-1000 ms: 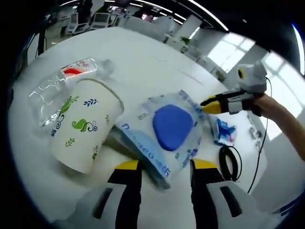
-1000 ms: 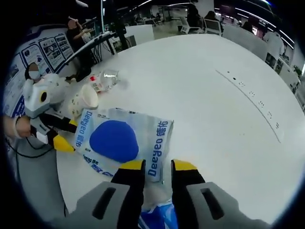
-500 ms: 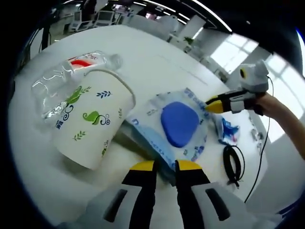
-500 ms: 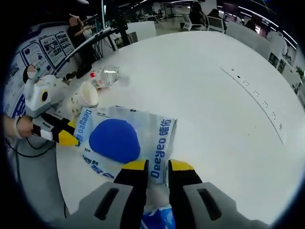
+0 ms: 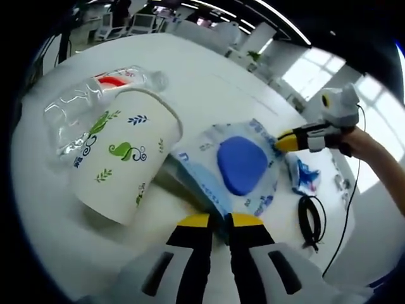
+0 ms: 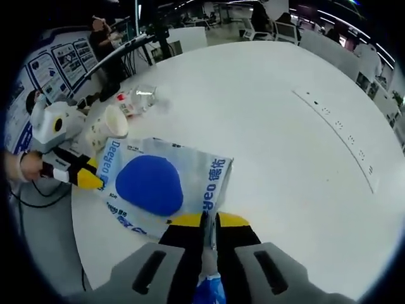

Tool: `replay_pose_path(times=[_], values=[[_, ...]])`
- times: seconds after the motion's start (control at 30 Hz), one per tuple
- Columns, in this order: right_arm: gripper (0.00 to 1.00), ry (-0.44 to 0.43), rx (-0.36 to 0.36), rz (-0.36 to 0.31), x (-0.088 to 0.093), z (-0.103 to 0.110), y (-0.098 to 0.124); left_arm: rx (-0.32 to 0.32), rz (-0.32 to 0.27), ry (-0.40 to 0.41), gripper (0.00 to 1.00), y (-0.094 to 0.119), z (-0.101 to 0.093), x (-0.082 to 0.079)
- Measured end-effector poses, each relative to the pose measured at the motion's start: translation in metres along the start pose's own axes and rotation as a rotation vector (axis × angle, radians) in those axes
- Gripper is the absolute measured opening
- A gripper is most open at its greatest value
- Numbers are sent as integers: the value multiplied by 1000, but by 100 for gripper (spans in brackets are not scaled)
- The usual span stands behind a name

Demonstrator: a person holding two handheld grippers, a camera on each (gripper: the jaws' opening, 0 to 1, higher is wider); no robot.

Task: Arrange the tabletop items into an orderly group along one side of the table until the central work area is clear of visible clutter.

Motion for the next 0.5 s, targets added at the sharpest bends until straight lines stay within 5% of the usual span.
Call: replay_pose_path(times=[0.5], values=[[0,-59,14,-43,-10,7,12,27,-19,-2,0,5,-8,-5]])
Point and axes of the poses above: the point that each gripper's makers call its tool centre point, and the gripper's own axes: y roughly backward along the fingers, z roughly to its left, x roughly out of its underside, the point moved 1 cm from there along y, roughly backward along the fingers, and after that the axes turned 9 degrees about -z, right-handed, at the moved point
